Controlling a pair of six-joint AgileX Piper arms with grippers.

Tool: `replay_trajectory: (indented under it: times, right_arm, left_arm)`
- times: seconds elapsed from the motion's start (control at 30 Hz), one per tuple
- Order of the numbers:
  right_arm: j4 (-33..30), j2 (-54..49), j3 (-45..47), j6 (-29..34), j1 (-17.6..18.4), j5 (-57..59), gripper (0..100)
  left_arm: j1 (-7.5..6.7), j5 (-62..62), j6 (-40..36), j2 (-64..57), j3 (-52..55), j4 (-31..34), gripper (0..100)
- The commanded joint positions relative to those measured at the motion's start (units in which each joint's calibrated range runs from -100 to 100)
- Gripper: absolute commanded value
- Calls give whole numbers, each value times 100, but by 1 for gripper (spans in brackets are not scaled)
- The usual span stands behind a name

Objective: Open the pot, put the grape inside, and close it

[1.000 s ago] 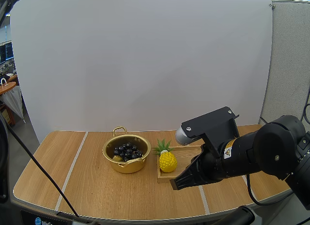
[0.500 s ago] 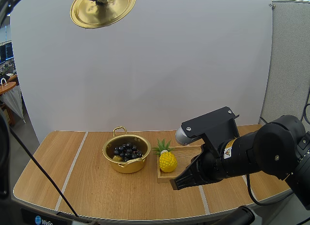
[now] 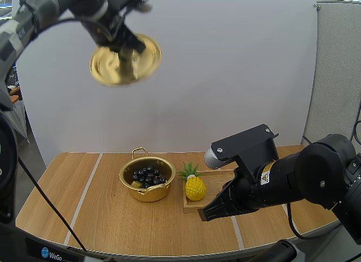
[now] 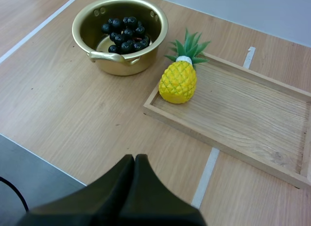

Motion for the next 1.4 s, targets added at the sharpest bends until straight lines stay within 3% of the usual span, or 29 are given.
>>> replay_trajectory:
  times: [0.0,0.17,0.5,1.37]
  right_arm:
    - [-26,-62,6,-73,-18,-24,0]
    - [-26,-62,6,-73,-18,-24,0]
    - [-26,-62,6,-73,-18,-24,0]
    - [-26,-62,6,-73,-18,-24,0]
  left_arm:
    - [-19,0,222,-16,586,-238,0]
    - [-19,0,434,-16,1526,-355,0]
    - [-19,-1364,777,253,2801,-474,0]
    - [-19,-2791,1112,2264,2918,-786,0]
